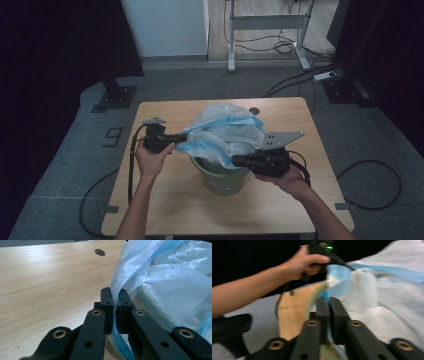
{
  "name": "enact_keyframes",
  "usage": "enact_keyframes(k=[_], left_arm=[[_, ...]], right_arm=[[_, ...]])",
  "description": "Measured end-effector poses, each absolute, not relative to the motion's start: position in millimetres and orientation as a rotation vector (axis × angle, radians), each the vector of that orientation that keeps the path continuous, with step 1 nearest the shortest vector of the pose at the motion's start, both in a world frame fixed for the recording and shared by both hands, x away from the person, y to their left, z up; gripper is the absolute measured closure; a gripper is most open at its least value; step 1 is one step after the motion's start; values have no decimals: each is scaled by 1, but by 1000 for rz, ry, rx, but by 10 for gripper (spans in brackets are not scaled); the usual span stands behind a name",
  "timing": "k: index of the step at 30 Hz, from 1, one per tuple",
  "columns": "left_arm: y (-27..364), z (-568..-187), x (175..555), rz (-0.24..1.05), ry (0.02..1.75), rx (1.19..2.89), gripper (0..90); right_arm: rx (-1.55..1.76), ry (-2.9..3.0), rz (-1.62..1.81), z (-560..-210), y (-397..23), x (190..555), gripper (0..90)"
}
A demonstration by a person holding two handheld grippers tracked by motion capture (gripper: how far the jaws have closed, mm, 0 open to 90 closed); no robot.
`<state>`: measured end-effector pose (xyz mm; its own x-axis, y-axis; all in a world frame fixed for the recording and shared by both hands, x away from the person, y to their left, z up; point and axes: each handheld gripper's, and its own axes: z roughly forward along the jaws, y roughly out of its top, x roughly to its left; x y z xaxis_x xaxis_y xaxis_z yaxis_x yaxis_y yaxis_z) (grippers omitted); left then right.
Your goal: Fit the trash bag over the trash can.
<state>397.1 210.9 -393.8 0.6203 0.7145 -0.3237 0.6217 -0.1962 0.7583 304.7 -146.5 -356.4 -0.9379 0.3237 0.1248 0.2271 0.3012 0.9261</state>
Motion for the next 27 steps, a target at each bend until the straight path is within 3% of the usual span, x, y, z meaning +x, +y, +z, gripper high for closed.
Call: enact_keyframes(k=[15, 27], left_arm=[[211, -392, 396, 116, 1066, 1905, 856], [211, -392, 396, 97, 1066, 1910, 849]], right_arm=[[437, 2537, 1802, -400, -138, 258, 891], [542, 2579, 1655, -445, -143, 267, 891]])
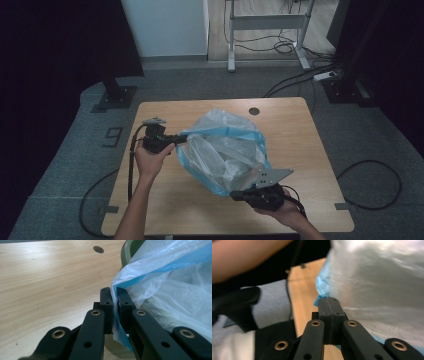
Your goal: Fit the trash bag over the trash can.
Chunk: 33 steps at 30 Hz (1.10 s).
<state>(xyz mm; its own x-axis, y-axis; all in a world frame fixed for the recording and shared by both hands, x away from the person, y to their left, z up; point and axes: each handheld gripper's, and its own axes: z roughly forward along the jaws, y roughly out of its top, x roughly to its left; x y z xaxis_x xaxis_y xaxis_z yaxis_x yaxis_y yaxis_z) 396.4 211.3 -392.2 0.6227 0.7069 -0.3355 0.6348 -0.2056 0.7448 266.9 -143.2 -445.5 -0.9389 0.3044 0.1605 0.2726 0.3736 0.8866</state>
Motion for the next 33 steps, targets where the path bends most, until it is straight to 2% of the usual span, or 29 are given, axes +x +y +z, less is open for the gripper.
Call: enact_keyframes(k=[2, 3, 6, 7, 8, 13, 20, 23, 28, 30, 33], left_arm=[[211, -392, 396, 93, 1059, 1904, 846], [211, -391, 395, 97, 1055, 1902, 846], [212, -389, 393, 107, 1036, 1901, 845], [212, -389, 393, 107, 1036, 1901, 845], [212, -388, 392, 111, 1031, 1902, 845], [213, -389, 393, 113, 1033, 1899, 841], [213, -390, 393, 115, 1036, 1893, 839], [214, -390, 393, 117, 1033, 1891, 839], [214, -390, 393, 119, 1023, 1887, 836], [213, -390, 394, 118, 1015, 1890, 834], [213, -390, 395, 121, 1009, 1893, 831]], right_arm=[[588, 2559, 1659, -451, -149, 271, 889], [602, 2545, 1680, -453, -152, 272, 859], [562, 2500, 1736, -442, -160, 260, 578], [562, 2500, 1736, -442, -160, 260, 578], [536, 2453, 1802, -427, -167, 251, 504], [521, 2326, 1841, -385, -186, 247, 459], [640, 2208, 1797, -344, -200, 283, 409], [724, 2173, 1711, -340, -199, 308, 405], [841, 2167, 1659, -350, -196, 352, 451], [862, 2191, 1637, -356, -193, 363, 497], [867, 2206, 1658, -361, -189, 375, 684]])
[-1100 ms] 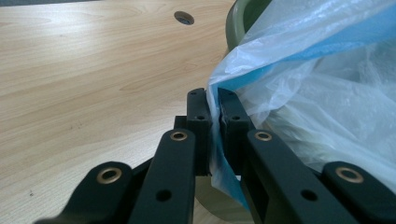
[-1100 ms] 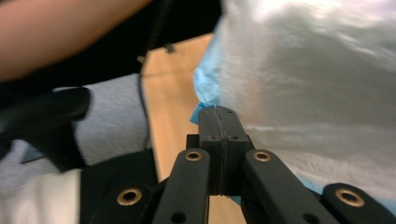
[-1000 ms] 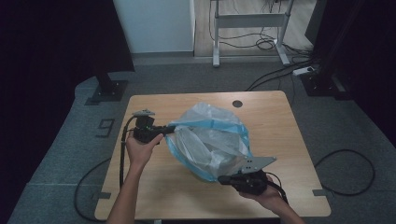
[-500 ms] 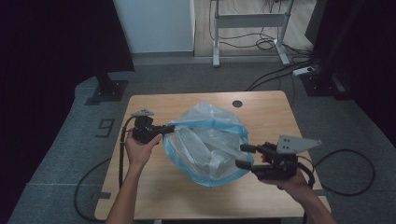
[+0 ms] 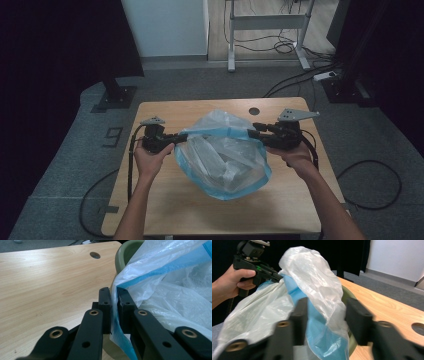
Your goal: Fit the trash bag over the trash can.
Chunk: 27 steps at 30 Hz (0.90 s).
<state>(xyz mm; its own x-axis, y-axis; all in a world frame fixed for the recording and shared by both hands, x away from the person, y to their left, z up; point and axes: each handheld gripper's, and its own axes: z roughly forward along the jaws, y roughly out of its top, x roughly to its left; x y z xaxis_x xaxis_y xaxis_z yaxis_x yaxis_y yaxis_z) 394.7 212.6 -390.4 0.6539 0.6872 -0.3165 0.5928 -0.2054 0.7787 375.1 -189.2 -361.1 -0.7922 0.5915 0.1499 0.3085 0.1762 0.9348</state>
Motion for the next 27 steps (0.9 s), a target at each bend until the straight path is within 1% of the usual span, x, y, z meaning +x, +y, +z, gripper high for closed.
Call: enact_keyframes(k=[1, 2, 3, 4, 12, 27], left_arm=[[213, -390, 396, 119, 1007, 1893, 832], [213, -390, 396, 120, 1006, 1894, 831], [213, -390, 396, 119, 1006, 1894, 831], [213, -390, 396, 116, 1007, 1891, 831], [217, -389, 398, 112, 1002, 1870, 827], [210, -399, 412, 68, 1017, 1872, 828]], right_arm=[[861, 2205, 1674, -361, -189, 377, 774], [852, 2202, 1682, -360, -188, 379, 832], [848, 2203, 1683, -359, -187, 381, 871], [849, 2205, 1680, -358, -185, 383, 882], [935, 2121, 1707, -354, -189, 400, 886], [1150, 2090, 1665, -384, -190, 439, 885]])
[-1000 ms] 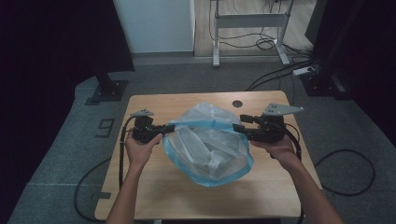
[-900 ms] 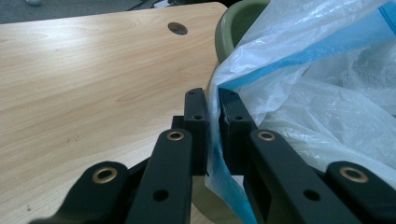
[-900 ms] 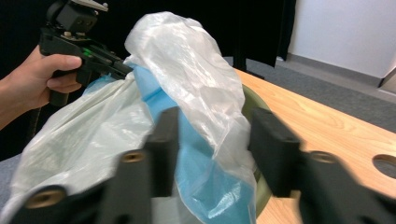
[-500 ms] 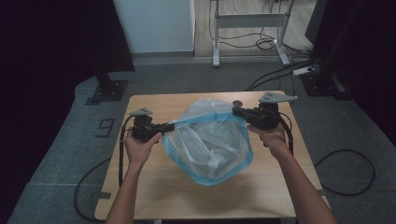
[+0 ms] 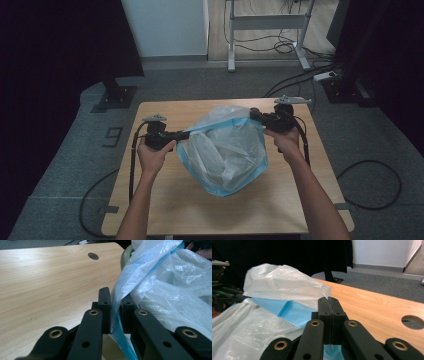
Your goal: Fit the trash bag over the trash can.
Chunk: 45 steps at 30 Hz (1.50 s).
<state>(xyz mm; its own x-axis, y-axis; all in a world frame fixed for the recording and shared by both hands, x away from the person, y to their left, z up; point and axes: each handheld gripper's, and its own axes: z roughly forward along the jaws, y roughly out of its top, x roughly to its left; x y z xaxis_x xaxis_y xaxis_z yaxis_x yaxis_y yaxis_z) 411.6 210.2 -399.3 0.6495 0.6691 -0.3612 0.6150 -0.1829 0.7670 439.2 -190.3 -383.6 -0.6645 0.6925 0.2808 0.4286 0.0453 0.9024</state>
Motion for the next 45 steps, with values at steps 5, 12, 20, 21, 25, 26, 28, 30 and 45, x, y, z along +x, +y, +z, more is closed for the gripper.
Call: enact_keyframes(k=[5, 12, 20, 21, 25, 26, 28, 30, 45], left_arm=[[207, -405, 416, 57, 1025, 1881, 833], [199, -413, 422, 16, 1052, 1893, 834], [193, -418, 428, -25, 1076, 1897, 838], [193, -418, 428, -24, 1075, 1898, 840], [191, -420, 430, -21, 1090, 1908, 846], [191, -421, 430, -26, 1100, 1905, 848], [191, -421, 431, -34, 1110, 1907, 849], [191, -422, 432, -44, 1126, 1904, 850], [195, -436, 431, -125, 1174, 1930, 848]], right_arm=[[1209, 2102, 1658, -402, -190, 447, 885], [1286, 2143, 1646, -423, -187, 456, 887], [1347, 2169, 1604, -430, -182, 461, 887], [1356, 2172, 1598, -431, -181, 462, 887], [1371, 2192, 1582, -439, -177, 463, 887], [1375, 2198, 1580, -440, -176, 463, 887], [1381, 2202, 1578, -442, -175, 464, 886], [1383, 2213, 1572, -443, -174, 464, 887], [1471, 2176, 1440, -454, -188, 462, 885]])
